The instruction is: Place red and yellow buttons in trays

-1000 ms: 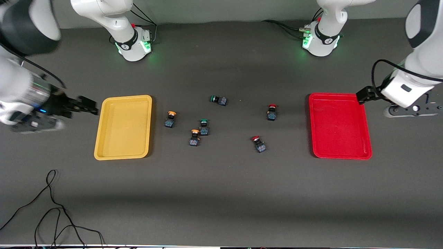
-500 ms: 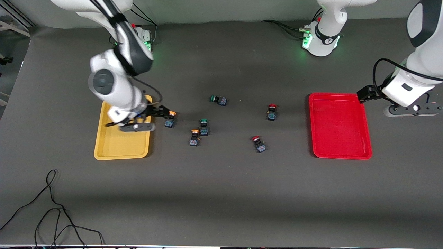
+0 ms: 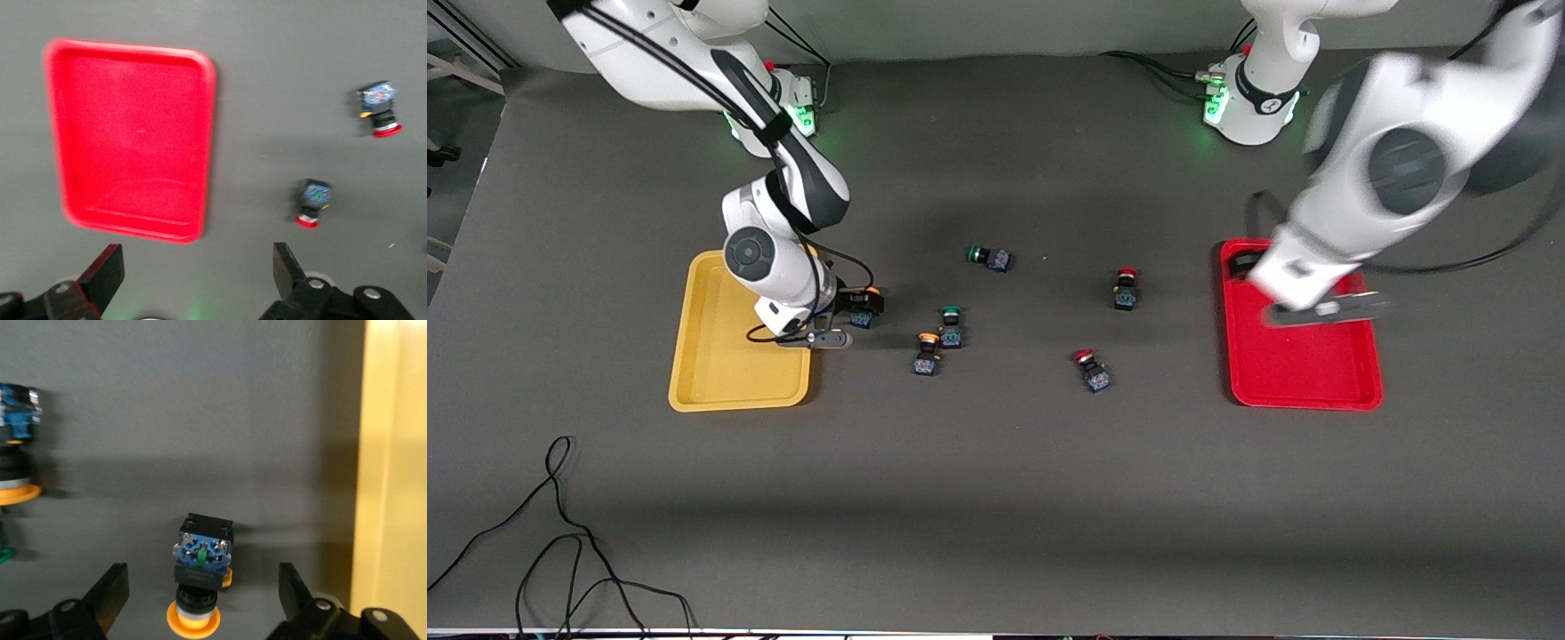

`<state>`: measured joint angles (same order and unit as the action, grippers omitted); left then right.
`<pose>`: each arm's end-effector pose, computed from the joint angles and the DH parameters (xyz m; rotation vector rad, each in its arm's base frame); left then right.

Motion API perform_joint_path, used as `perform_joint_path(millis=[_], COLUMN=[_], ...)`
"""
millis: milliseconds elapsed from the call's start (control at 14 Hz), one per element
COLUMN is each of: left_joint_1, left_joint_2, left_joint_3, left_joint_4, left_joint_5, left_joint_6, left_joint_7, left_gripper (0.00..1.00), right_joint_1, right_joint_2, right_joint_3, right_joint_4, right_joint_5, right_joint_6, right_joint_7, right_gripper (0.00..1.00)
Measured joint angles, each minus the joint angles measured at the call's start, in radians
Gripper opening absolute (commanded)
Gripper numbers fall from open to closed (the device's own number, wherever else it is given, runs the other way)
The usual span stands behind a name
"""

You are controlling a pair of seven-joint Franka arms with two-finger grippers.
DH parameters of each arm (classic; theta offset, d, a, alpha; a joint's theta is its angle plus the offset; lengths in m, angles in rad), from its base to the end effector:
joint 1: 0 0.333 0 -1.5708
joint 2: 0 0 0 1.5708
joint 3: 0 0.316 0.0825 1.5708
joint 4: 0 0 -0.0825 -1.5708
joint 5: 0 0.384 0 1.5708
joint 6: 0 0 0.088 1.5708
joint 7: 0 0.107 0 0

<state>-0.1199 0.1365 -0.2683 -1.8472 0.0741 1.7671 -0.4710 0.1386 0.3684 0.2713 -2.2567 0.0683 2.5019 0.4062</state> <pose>0.5339 -0.2058 0.4356 -3.0090 -0.0891 0.2683 0.4830 0.2139 0.1950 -3.0511 0.0999 0.2399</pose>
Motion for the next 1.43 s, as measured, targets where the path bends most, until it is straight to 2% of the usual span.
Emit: perform_joint_path(millis=[71,143,214,286,357,500,571,786,857,1000,1071,1143,1214,1286,1357,1429], left_joint_1=[-0.025,-0.04,-0.047,-0.047,-0.048,-0.049,-0.054,-0.093,-0.105,-0.115,-0.116,-0.117,-0.118,-0.118,-0.117,-0.115], left_joint_2=[0.03,0.053,0.068,0.077,0.087,0.121,0.146,0.248,0.282,0.325,0.329,0.324,0.319,0.311,0.306,0.3], left_joint_3=[-0.017,-0.032,-0.046,-0.057,-0.065,-0.081,-0.086,-0.091,-0.091,-0.091,-0.092,-0.093,-0.094,-0.094,-0.092,-0.089], left_joint_4=[-0.034,-0.077,-0.133,-0.193,-0.255,-0.352,-0.378,-0.398,-0.397,-0.396,-0.394,-0.393,-0.392,-0.392,-0.39,-0.379], left_joint_5=[0.0,0.0,0.0,0.0,0.0,-0.001,-0.002,-0.002,-0.002,0.005,0.016,0.024,0.028,0.029,0.029,0.03], left_joint_6=[0.061,0.128,0.212,0.302,0.392,0.548,0.607,0.767,0.805,0.842,0.843,0.842,0.842,0.837,0.829,0.801], left_joint_7=[-0.033,-0.052,-0.066,-0.08,-0.092,-0.124,-0.146,-0.209,-0.218,-0.22,-0.22,-0.22,-0.22,-0.221,-0.221,-0.221], left_gripper=[0.98,0.98,0.98,0.98,0.98,0.98,0.98,0.92,0.8,0.28,0.0,0.0,0.0,0.0,0.0,0.0], right_joint_1=[0.0,0.0,0.0,0.0,0.0,-0.001,-0.001,-0.006,-0.01,-0.022,-0.025,-0.027,-0.031,-0.035,-0.044,-0.052], right_joint_2=[0.013,0.021,0.026,0.027,0.028,0.029,0.028,0.024,0.011,-0.05,-0.091,-0.128,-0.15,-0.156,-0.153,-0.146], right_joint_3=[0.0,0.0,0.0,0.0,0.0,-0.001,-0.002,-0.009,-0.015,-0.047,-0.084,-0.133,-0.189,-0.243,-0.28,-0.296], right_joint_4=[0.002,0.003,0.006,0.007,0.007,0.008,0.008,0.031,0.058,0.128,0.149,0.15,0.14,0.12,0.094,0.069], right_joint_5=[0.0,0.0,0.0,0.0,0.0,0.0,0.0,0.0,-0.001,-0.011,-0.016,-0.017,-0.017,-0.017,-0.017,-0.017], right_joint_6=[0.005,0.007,0.007,0.007,0.007,0.007,0.007,-0.023,-0.086,-0.26,-0.321,-0.356,-0.368,-0.363,-0.345,-0.318], right_joint_7=[0.002,0.004,0.005,0.006,0.008,0.009,0.011,0.012,0.012,-0.005,-0.047,-0.114,-0.191,-0.262,-0.311,-0.336], right_gripper=[0.75,0.54,0.39,0.33,0.3,0.15,0.12,0.12,0.12,0.13,0.13,0.15,0.32,0.71,1.0,1.0])
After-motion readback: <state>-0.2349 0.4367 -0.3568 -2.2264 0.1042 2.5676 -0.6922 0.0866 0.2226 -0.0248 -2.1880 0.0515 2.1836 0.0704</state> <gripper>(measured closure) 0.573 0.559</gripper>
